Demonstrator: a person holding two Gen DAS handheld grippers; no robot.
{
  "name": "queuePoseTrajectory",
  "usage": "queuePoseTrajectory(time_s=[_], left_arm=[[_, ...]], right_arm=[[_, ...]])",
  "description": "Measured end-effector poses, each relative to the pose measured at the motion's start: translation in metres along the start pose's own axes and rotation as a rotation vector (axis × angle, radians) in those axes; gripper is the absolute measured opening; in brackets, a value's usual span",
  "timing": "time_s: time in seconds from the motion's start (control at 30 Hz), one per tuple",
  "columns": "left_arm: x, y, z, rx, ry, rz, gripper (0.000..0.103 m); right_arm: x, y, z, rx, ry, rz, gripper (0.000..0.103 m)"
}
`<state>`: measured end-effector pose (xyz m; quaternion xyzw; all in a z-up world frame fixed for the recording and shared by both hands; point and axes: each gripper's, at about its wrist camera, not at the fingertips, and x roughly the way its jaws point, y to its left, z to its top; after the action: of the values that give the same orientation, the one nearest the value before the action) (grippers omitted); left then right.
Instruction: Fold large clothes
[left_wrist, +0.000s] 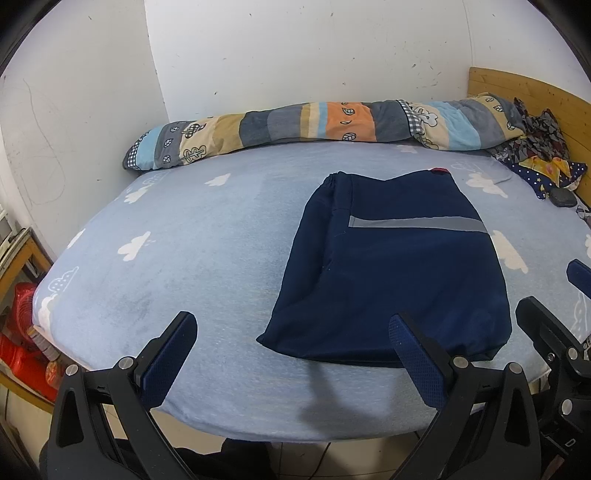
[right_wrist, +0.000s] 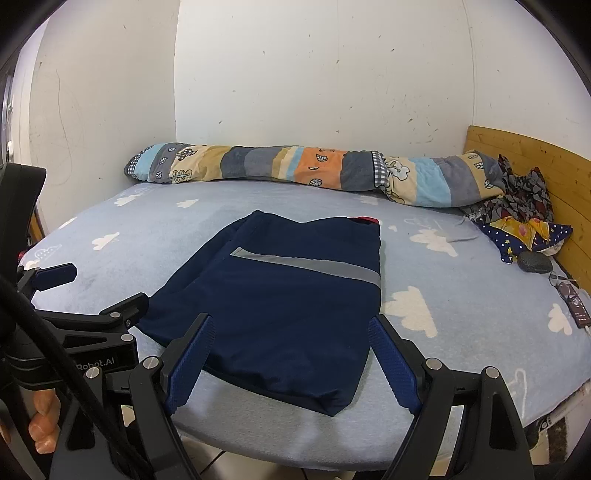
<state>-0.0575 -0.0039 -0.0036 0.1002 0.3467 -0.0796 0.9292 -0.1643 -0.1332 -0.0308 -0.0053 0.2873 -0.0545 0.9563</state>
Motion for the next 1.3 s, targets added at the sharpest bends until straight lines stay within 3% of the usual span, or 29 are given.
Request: queuePoseTrajectory(time_s=[1.3], left_arm=[[0.0012, 0.0031, -0.0032, -0.007, 0.008, 0.002, 0.103]], right_arm=[[0.0003, 0.0052, -0.0005, 0.007, 0.006, -0.002, 0.089]])
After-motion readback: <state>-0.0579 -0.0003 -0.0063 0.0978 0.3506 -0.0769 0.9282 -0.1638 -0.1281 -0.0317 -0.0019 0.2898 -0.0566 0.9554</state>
